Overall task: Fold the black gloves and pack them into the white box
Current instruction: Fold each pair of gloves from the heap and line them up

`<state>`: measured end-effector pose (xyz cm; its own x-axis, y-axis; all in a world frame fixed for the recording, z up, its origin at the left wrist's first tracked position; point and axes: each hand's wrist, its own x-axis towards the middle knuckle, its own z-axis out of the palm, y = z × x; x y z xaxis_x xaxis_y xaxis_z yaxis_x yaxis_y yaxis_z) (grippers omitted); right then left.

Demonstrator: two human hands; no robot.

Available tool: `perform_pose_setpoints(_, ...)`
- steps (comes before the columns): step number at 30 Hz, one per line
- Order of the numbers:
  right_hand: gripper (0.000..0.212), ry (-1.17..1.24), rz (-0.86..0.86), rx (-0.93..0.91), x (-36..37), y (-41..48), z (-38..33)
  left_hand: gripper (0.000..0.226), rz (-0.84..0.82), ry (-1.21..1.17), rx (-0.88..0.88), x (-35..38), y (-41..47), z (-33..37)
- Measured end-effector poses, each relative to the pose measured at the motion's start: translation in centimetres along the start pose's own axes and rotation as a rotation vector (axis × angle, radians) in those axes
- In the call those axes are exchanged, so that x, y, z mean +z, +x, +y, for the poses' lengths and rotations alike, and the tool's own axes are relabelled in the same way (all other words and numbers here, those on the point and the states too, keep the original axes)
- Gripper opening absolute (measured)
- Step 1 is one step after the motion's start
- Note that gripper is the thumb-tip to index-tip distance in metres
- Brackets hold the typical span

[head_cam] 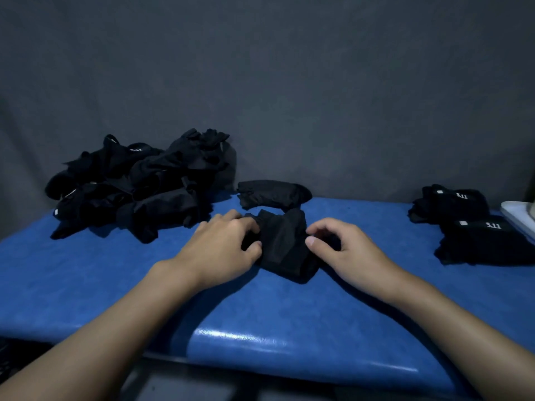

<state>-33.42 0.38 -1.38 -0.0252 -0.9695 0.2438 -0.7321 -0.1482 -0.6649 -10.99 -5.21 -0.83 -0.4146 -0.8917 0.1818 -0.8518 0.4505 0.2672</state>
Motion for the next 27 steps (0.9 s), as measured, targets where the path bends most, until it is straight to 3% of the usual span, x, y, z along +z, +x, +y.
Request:
perform_pose_setpoints(5, 0.016, 0.172, -0.05, 0.069, -0.6, -0.8, -0.6, 0.033, -0.002, -0.025, -0.003, -0.3, -0.2, 0.4)
perform_pose_setpoints(8, 0.016, 0.268, -0.067, 0.104, -1.0, -1.4, -1.0, 0.046, 0.03, -0.048, 0.063, -0.2, -0.6, 1.5)
perform_pose_setpoints(12, 0.02, 0.193, -0.119, 0.172, -1.7, -2.0, -1.3, 0.067, -0.098, 0.0, 0.156, 0.4, -1.0, 2.4)
perform_pose_setpoints(15, 0.017, -0.089, 0.031, 0.089, -1.9, -2.2, -0.6, 0.082, -0.172, 0.012, 0.177, 0.8, -1.2, 2.2)
perform_pose_setpoints(18, 0.018, -0.045, 0.14, -0.121, -2.1, -2.3, -0.6, 0.091, -0.166, -0.035, 0.187, 0.6, -1.4, 2.1)
perform_pose_setpoints(20, 0.023, -0.007, 0.048, -0.228, -1.9, -2.3, -0.6, 0.088, -0.104, -0.063, 0.202, 0.2, -1.5, 2.2)
perform_pose_setpoints(22, 0.036, -0.04, -0.107, -0.217, -1.5, -2.2, -0.1, 0.085, -0.09, -0.082, 0.212, -0.2, -1.8, 2.2)
perform_pose_setpoints(27, 0.066, -0.231, -0.288, -0.151, -1.7, -2.2, 0.5, 0.103, -0.271, 0.02, 0.21, 0.0, -2.2, 1.7)
